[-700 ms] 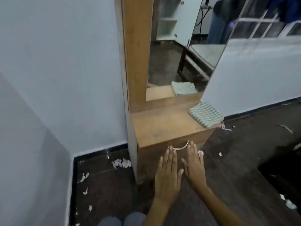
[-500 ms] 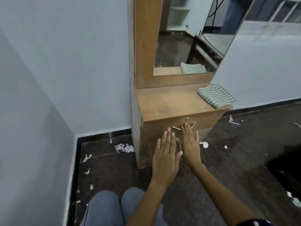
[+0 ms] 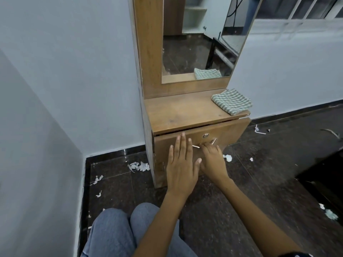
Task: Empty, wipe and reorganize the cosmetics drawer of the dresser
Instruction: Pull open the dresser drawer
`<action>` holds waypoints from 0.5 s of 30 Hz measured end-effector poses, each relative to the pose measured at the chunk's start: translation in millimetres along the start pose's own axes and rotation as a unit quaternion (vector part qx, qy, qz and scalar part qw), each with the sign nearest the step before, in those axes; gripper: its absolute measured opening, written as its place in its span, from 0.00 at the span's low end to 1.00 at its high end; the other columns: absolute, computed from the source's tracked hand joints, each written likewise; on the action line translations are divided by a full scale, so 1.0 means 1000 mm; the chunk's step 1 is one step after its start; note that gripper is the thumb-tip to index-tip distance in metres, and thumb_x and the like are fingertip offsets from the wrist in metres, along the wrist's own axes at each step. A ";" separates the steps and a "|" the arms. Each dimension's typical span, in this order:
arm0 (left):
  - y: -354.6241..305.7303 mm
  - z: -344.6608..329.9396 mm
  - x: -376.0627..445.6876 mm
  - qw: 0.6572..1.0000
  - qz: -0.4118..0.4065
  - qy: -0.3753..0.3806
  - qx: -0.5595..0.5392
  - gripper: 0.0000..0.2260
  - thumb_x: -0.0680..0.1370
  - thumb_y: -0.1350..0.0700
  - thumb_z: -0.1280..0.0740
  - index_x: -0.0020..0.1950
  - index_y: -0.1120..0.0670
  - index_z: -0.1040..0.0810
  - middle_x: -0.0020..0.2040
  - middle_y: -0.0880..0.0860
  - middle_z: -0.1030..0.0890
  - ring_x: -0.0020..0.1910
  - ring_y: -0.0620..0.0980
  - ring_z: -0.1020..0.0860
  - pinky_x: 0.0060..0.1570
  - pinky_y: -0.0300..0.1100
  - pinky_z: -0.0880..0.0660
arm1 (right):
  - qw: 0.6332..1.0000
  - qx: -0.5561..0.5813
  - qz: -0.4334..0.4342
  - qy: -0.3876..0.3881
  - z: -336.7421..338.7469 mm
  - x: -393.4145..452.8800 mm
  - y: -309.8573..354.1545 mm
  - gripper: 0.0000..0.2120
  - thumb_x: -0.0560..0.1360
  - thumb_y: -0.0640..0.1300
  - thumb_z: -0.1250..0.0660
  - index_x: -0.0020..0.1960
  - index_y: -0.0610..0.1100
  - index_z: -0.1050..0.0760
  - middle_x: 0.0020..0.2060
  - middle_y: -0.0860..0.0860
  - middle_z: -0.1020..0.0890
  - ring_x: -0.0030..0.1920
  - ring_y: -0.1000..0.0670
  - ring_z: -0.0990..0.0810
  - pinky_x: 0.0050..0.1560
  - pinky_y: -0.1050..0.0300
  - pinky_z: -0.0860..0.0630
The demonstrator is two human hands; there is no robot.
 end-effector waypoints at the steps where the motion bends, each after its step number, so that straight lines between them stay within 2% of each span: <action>1: -0.001 0.002 0.000 1.000 -0.001 0.001 0.003 0.28 0.81 0.45 0.49 0.78 0.57 0.47 0.78 0.57 0.52 0.77 0.53 0.55 0.74 0.52 0.52 | 1.000 0.003 0.008 0.022 0.008 -0.008 -0.002 0.22 0.70 0.44 0.35 0.64 0.41 0.26 0.59 0.45 0.21 0.62 0.44 0.24 0.66 0.43 0.31; 3: -0.004 0.007 -0.002 1.000 -0.002 0.004 0.011 0.28 0.80 0.45 0.48 0.78 0.56 0.47 0.78 0.57 0.52 0.77 0.54 0.55 0.74 0.54 0.53 | 0.997 0.029 0.004 0.071 0.034 -0.022 -0.007 0.20 0.73 0.47 0.32 0.63 0.45 0.24 0.56 0.48 0.19 0.57 0.45 0.21 0.58 0.48 0.25; 4: -0.006 0.008 -0.003 1.000 -0.006 0.006 0.016 0.28 0.80 0.46 0.48 0.78 0.55 0.47 0.78 0.57 0.52 0.77 0.55 0.55 0.74 0.55 0.53 | 0.997 0.036 -0.016 0.069 0.050 -0.028 -0.009 0.16 0.74 0.50 0.32 0.60 0.48 0.22 0.52 0.50 0.17 0.52 0.46 0.19 0.52 0.51 0.23; 5: -0.007 0.009 -0.006 1.000 -0.011 0.011 0.019 0.28 0.79 0.46 0.48 0.78 0.55 0.47 0.78 0.57 0.51 0.77 0.55 0.55 0.74 0.57 0.54 | 0.998 0.044 -0.042 0.036 0.067 -0.034 -0.009 0.12 0.75 0.51 0.33 0.56 0.50 0.19 0.45 0.51 0.15 0.45 0.47 0.17 0.44 0.52 0.22; 6: -0.009 0.009 -0.010 1.000 -0.014 0.017 0.019 0.28 0.79 0.46 0.48 0.78 0.54 0.46 0.78 0.57 0.50 0.77 0.56 0.54 0.74 0.57 0.54 | 0.996 0.059 -0.064 -0.030 0.084 -0.039 -0.007 0.08 0.76 0.51 0.34 0.51 0.50 0.18 0.38 0.52 0.15 0.39 0.48 0.18 0.38 0.52 0.22; 8: -0.013 0.008 -0.018 0.999 -0.015 0.028 0.011 0.27 0.80 0.46 0.49 0.77 0.53 0.44 0.78 0.57 0.47 0.77 0.57 0.51 0.74 0.58 0.53 | 0.981 0.092 -0.065 -0.160 0.107 -0.043 0.001 0.07 0.77 0.48 0.34 0.46 0.47 0.19 0.33 0.51 0.17 0.33 0.50 0.20 0.31 0.54 0.26; 9: -0.017 0.008 -0.024 0.999 -0.013 0.034 0.006 0.26 0.80 0.45 0.49 0.77 0.52 0.43 0.77 0.57 0.45 0.77 0.57 0.49 0.74 0.58 0.52 | 0.976 0.101 -0.053 -0.184 0.108 -0.041 0.004 0.07 0.78 0.47 0.35 0.47 0.46 0.19 0.36 0.50 0.16 0.35 0.50 0.19 0.32 0.55 0.26; 10: -0.020 0.007 -0.029 0.999 -0.014 0.040 0.000 0.26 0.80 0.45 0.49 0.77 0.51 0.43 0.77 0.57 0.44 0.76 0.57 0.46 0.73 0.58 0.51 | 0.978 0.108 -0.034 -0.176 0.105 -0.039 0.008 0.08 0.78 0.46 0.35 0.50 0.45 0.19 0.42 0.50 0.15 0.41 0.50 0.18 0.37 0.54 0.24; 11: -0.024 0.007 -0.035 0.999 -0.016 0.046 -0.005 0.25 0.80 0.45 0.49 0.77 0.50 0.42 0.77 0.57 0.43 0.76 0.58 0.44 0.72 0.57 0.49 | 0.983 0.115 -0.008 -0.146 0.099 -0.037 0.009 0.10 0.79 0.46 0.37 0.53 0.44 0.19 0.48 0.50 0.16 0.49 0.49 0.18 0.46 0.52 0.22; 13: -0.030 0.007 -0.047 0.998 -0.021 0.053 -0.011 0.24 0.80 0.44 0.49 0.76 0.49 0.39 0.76 0.58 0.40 0.74 0.58 0.41 0.71 0.57 0.45 | 0.991 0.107 0.043 -0.072 0.083 -0.034 0.008 0.14 0.79 0.47 0.41 0.58 0.43 0.21 0.58 0.48 0.19 0.64 0.47 0.24 0.64 0.49 0.31; 15: -0.035 0.008 -0.057 0.998 -0.024 0.059 -0.022 0.24 0.80 0.45 0.49 0.75 0.49 0.38 0.76 0.57 0.39 0.74 0.58 0.40 0.71 0.56 0.43 | 0.995 0.055 0.072 -0.049 0.072 -0.040 0.006 0.17 0.80 0.48 0.45 0.58 0.43 0.21 0.59 0.47 0.19 0.68 0.46 0.28 0.68 0.55 0.42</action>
Point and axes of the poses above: each hand's wrist, its own x-axis towards the middle knuckle, its own z-axis out of the back of the hand, y = z × x, the point moved 1 cm from there along x, towards the middle knuckle
